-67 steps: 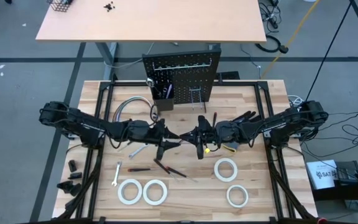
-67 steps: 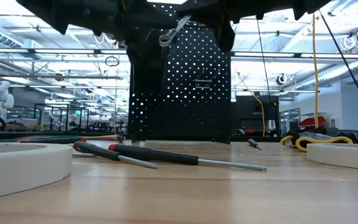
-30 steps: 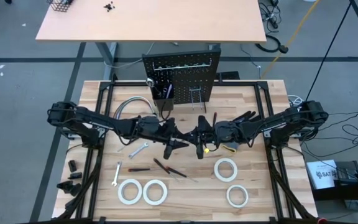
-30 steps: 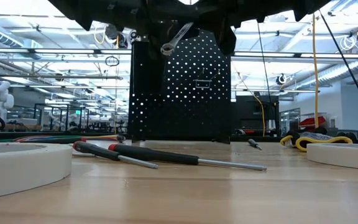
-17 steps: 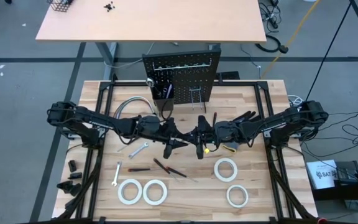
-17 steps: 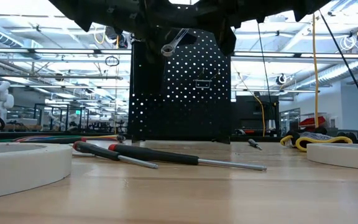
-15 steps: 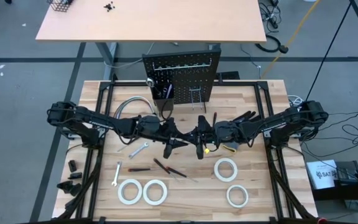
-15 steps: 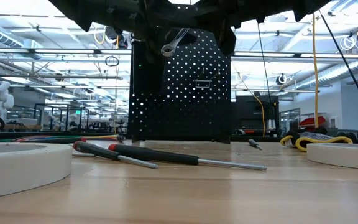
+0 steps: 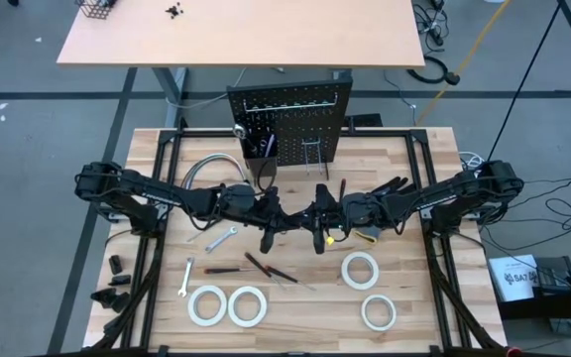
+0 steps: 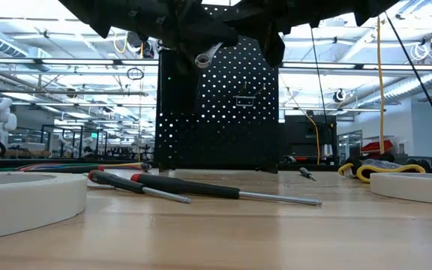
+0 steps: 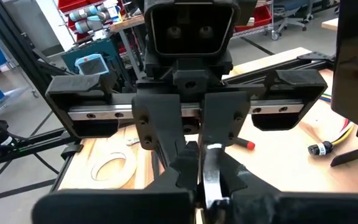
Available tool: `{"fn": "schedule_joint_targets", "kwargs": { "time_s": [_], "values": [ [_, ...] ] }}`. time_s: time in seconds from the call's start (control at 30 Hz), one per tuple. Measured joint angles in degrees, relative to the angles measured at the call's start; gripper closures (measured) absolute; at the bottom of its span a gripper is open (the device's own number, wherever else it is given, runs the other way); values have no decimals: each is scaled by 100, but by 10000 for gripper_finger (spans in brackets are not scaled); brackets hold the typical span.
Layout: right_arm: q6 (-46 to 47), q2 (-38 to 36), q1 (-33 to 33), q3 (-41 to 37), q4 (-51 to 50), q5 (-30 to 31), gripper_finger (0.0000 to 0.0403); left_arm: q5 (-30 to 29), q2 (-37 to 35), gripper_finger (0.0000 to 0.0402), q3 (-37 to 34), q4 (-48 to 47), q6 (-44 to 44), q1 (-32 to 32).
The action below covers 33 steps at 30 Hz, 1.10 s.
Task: Hang tools onto peg board
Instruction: Put the wrench into the peg board
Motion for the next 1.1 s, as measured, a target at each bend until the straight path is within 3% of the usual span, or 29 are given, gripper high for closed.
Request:
{"fn": "schedule_joint_targets", "kwargs": {
  "time_s": [0.13,0.33,0.53,0.73,1.1],
  "values": [
    [-181,0,-2,0,29,3,365,-7,0,394,0,-3,-7,0],
    [-242,-116,-8,-2,-6,54,281,-30,0,394,-2,-9,8,4],
    [-407,-763,-53,-2,-526,67,215,-305,-232,394,-7,-510,413,4],
    [-412,-1353,-59,0,-947,65,201,-380,-707,394,-7,-766,826,4],
    [-503,-997,-59,0,-244,32,200,-376,-848,394,-7,-708,863,-39]
  ]
}}
